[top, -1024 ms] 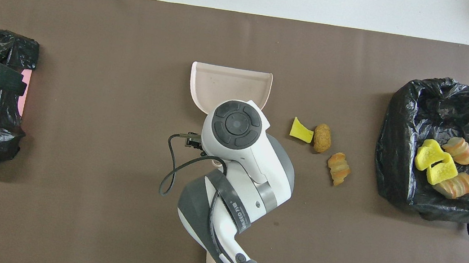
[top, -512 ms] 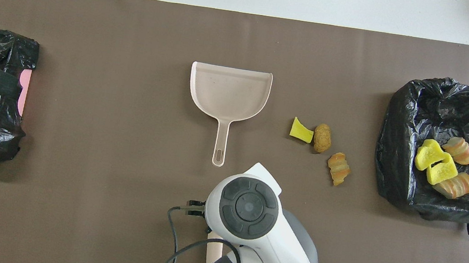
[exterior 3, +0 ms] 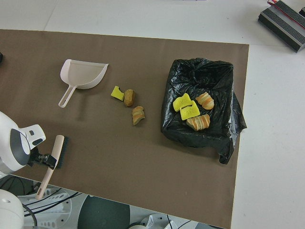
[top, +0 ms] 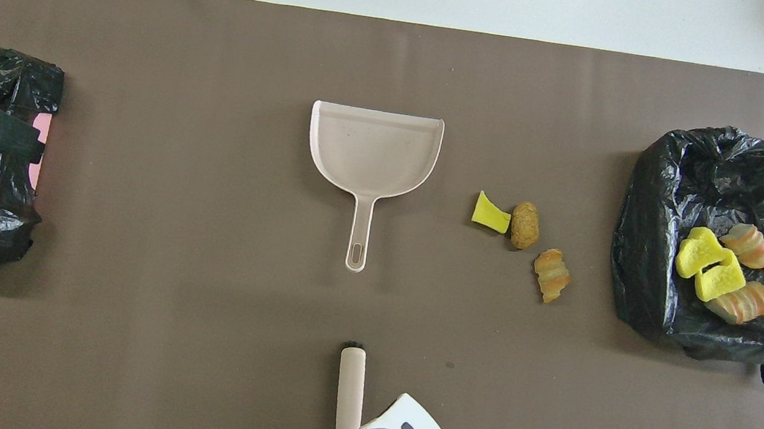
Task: Sweep and dump trash in bin
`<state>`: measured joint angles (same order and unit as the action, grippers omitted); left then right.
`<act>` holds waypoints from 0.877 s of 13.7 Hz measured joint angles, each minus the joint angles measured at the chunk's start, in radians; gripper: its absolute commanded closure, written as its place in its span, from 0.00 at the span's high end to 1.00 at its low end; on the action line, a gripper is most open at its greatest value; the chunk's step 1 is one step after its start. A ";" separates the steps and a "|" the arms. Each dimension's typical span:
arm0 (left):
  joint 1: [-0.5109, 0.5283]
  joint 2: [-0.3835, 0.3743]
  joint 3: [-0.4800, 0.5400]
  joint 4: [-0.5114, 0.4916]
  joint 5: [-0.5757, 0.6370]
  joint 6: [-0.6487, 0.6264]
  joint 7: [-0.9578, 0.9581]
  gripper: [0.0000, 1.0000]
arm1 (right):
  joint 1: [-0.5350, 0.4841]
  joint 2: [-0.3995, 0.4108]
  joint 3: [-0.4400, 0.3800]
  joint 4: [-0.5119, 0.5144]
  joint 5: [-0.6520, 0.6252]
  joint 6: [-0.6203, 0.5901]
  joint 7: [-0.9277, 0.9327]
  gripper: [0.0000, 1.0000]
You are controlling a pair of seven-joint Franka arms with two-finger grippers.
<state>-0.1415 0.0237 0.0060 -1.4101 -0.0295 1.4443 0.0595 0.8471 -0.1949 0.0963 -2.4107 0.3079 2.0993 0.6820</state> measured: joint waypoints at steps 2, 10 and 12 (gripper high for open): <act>-0.042 -0.005 -0.002 -0.035 -0.001 0.062 0.000 1.00 | 0.066 0.015 0.000 -0.058 0.014 0.094 0.048 1.00; -0.327 0.029 -0.010 -0.319 -0.001 0.444 -0.254 1.00 | 0.116 0.063 0.000 -0.100 0.021 0.169 0.078 0.35; -0.391 0.079 -0.010 -0.346 0.004 0.520 -0.329 1.00 | 0.116 0.063 -0.001 -0.100 0.021 0.169 0.078 0.00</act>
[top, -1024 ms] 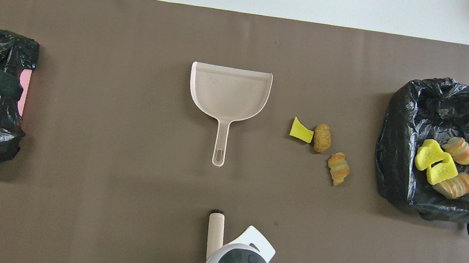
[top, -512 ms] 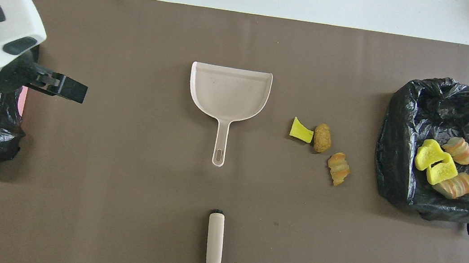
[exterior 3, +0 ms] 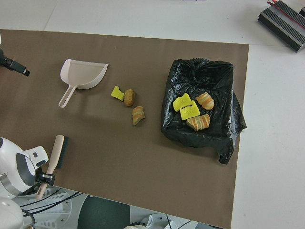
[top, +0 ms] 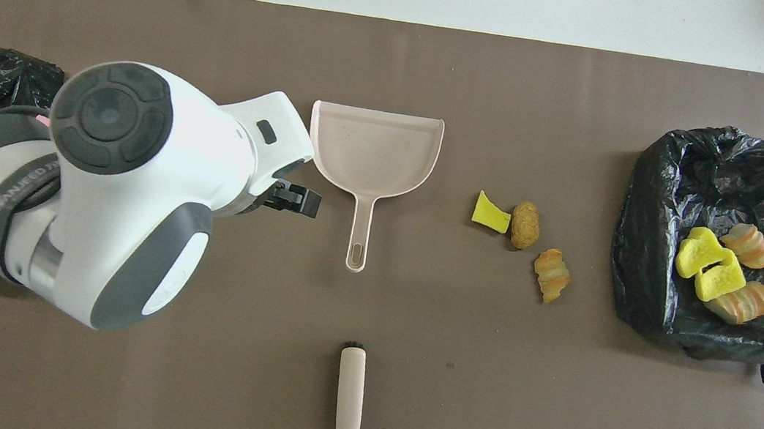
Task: Sweep and dump trash in bin
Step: 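Grasp the dustpan handle with the left gripper, then grasp the brush with the right gripper while the left gripper lifts dustpan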
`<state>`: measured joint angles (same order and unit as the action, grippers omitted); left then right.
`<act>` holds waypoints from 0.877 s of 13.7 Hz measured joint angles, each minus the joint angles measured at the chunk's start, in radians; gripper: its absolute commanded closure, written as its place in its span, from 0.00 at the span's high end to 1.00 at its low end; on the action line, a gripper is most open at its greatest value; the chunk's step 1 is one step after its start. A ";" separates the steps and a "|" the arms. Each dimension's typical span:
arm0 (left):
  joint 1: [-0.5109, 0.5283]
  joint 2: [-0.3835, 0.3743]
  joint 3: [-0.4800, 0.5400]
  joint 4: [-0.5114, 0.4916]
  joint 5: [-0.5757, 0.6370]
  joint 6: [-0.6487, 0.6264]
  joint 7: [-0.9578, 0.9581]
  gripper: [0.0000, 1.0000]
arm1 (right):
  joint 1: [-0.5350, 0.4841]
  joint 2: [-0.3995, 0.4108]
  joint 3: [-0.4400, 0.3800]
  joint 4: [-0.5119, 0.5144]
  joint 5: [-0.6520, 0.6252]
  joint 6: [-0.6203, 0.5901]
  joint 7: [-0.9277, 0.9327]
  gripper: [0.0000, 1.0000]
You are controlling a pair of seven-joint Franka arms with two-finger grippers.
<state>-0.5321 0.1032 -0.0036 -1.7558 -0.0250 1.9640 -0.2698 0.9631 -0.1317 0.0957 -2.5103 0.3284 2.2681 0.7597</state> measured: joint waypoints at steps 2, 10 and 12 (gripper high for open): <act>-0.077 0.078 -0.001 -0.011 0.023 0.091 -0.113 1.00 | -0.003 -0.001 -0.003 0.007 0.000 0.000 0.000 0.00; -0.168 0.277 0.000 -0.017 0.037 0.290 -0.269 1.00 | -0.169 -0.105 -0.012 0.036 -0.049 -0.222 -0.126 0.00; -0.168 0.279 0.002 -0.016 0.038 0.291 -0.275 0.54 | -0.221 -0.146 -0.013 0.035 -0.097 -0.284 -0.162 0.00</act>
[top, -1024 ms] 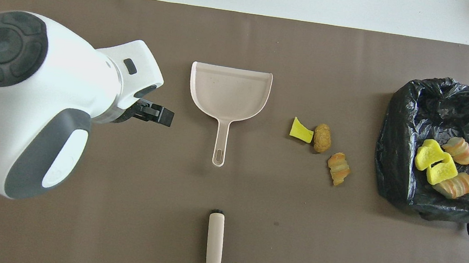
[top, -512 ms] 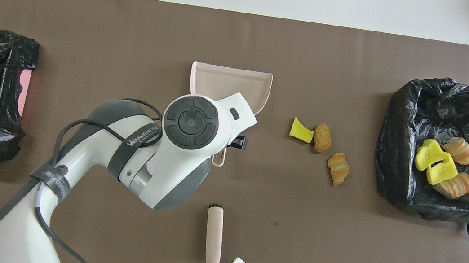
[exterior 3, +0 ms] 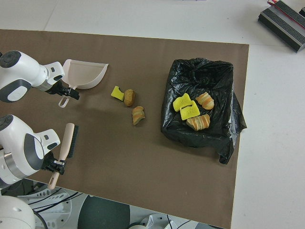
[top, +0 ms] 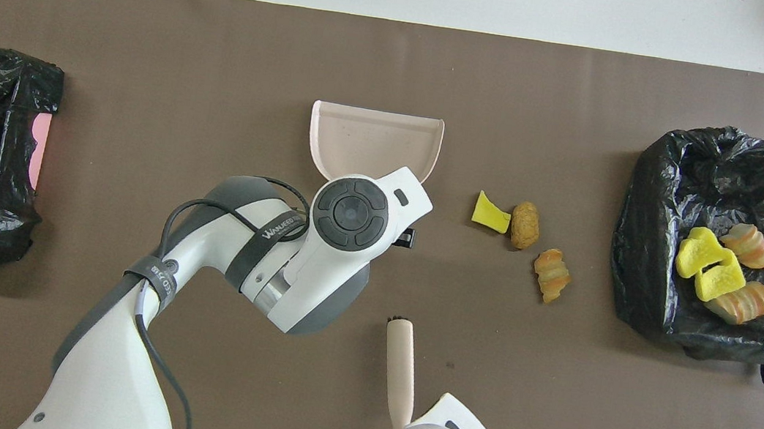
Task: Sweep and dump trash in bin
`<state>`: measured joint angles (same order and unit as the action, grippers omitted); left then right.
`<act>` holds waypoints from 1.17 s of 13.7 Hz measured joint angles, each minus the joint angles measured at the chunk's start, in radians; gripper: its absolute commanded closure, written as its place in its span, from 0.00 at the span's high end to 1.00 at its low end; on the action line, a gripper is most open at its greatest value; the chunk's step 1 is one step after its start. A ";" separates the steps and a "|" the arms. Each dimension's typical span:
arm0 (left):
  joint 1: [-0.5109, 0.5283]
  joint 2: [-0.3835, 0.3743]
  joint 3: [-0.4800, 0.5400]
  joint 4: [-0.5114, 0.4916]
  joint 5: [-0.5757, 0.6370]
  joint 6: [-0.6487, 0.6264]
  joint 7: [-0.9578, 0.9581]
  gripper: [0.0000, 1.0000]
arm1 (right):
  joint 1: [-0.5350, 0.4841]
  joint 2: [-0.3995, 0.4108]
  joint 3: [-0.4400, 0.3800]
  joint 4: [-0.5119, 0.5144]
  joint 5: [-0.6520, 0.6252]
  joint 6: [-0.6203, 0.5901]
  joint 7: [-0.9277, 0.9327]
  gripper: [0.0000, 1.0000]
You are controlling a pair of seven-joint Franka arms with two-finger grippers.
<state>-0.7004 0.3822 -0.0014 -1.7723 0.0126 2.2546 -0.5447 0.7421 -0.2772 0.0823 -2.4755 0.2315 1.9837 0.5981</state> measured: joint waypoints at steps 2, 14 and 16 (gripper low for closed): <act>0.000 0.000 0.006 0.001 0.000 0.000 -0.002 0.41 | -0.074 -0.029 -0.001 -0.001 -0.053 -0.052 -0.059 0.00; 0.051 -0.088 0.026 0.018 0.077 -0.135 0.337 0.00 | -0.605 0.148 -0.006 0.097 -0.481 0.023 -0.352 0.00; 0.083 -0.105 0.028 0.018 0.076 -0.187 0.580 0.00 | -0.607 0.235 -0.003 0.142 -0.491 0.050 -0.352 0.00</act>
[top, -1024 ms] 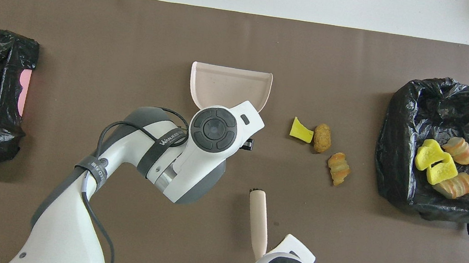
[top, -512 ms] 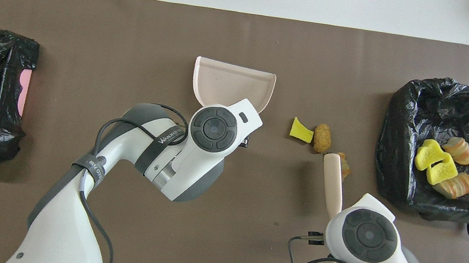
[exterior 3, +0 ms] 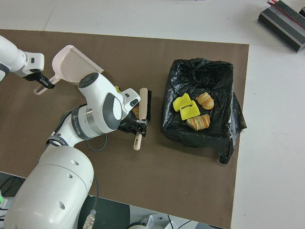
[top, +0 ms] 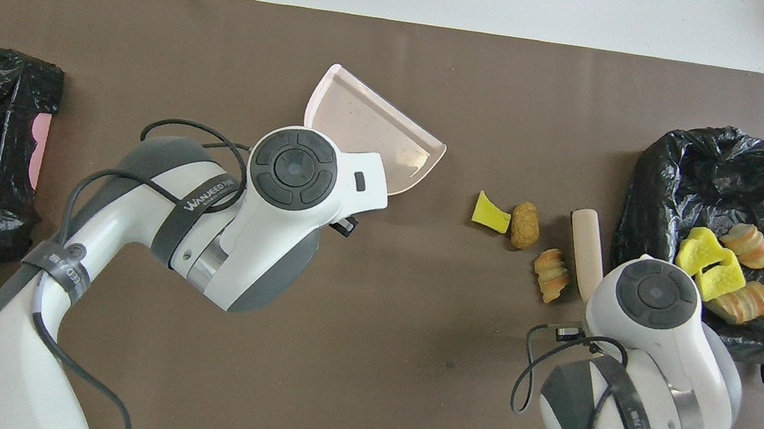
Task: Sweep and dump trash in bin
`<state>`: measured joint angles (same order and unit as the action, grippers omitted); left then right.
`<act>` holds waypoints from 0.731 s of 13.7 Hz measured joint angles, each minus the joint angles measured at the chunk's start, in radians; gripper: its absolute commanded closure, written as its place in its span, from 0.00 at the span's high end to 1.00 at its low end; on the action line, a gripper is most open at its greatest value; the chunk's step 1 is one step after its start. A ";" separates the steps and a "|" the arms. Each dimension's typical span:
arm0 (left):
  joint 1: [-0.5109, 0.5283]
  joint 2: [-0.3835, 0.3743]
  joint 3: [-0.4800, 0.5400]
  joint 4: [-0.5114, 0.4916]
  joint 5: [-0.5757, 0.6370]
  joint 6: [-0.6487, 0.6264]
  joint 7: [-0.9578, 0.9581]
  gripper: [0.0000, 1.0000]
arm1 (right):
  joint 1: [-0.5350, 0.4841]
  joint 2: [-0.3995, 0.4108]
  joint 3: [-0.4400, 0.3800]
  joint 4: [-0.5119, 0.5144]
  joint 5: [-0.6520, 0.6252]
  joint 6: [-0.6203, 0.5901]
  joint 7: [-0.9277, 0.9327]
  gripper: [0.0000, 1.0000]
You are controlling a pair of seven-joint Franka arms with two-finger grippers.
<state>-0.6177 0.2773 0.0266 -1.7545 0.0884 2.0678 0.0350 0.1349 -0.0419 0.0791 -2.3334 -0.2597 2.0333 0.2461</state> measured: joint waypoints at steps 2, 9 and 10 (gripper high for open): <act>0.016 -0.001 0.000 -0.005 -0.001 -0.044 0.139 0.00 | 0.008 0.084 0.008 0.070 0.012 0.001 0.000 0.00; 0.010 -0.036 -0.013 -0.095 -0.015 -0.062 0.570 0.00 | 0.120 0.257 0.013 0.297 0.331 0.001 0.002 0.00; 0.009 -0.046 -0.014 -0.117 -0.015 -0.061 0.576 0.00 | 0.123 0.262 0.013 0.313 0.342 -0.013 0.007 0.00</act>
<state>-0.6088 0.2317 0.0123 -1.8716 0.0738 2.0069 0.6109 0.2583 0.2198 0.0918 -2.0201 0.0825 2.0206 0.2528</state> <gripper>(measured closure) 0.678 0.740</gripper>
